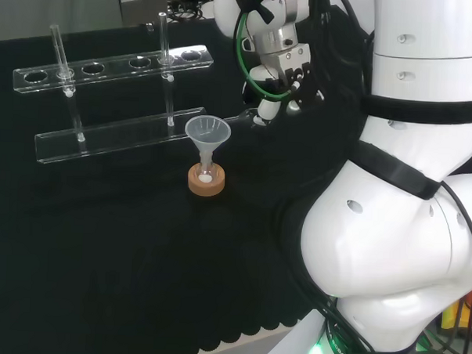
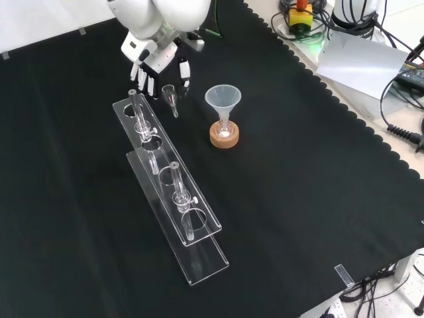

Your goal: Put the weighing funnel back on the table.

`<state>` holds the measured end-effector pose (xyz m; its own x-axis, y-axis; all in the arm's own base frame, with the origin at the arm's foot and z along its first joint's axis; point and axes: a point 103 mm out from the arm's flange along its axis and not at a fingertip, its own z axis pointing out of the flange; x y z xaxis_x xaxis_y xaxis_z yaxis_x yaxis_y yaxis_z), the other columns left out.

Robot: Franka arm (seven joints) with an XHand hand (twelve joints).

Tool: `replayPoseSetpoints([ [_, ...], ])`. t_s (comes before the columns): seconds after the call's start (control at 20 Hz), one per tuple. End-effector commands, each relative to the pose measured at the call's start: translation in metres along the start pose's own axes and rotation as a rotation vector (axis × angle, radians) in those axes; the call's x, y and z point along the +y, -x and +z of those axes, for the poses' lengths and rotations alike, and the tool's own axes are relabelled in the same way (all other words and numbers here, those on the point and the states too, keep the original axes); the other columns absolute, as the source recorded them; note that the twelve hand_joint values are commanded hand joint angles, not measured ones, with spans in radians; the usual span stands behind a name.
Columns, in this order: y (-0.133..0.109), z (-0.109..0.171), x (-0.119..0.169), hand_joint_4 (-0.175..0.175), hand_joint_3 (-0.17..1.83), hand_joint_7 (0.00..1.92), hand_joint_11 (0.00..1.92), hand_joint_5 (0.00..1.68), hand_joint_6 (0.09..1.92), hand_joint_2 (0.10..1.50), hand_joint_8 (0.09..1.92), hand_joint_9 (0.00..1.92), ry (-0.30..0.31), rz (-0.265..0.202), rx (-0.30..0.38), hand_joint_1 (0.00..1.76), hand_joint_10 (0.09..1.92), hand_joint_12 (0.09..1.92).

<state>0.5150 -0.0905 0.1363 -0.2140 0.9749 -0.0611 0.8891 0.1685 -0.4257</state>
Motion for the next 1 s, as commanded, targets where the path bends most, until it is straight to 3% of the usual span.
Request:
replayPoseSetpoints([
  [0.05,-0.005,0.014,0.014,0.175,0.69,0.61,0.53,1.1,0.98,0.72,0.66,0.83,0.009,-0.025,0.027,1.07,0.5,1.26],
  [0.55,-0.008,0.041,0.031,0.175,0.69,0.61,0.54,1.1,0.98,0.72,0.66,0.83,0.023,-0.077,0.093,1.07,0.5,1.26],
  [1.0,-0.012,0.049,0.044,0.175,0.68,0.61,0.54,1.1,0.98,0.72,0.66,0.83,0.016,-0.096,0.085,1.07,0.5,1.26],
])
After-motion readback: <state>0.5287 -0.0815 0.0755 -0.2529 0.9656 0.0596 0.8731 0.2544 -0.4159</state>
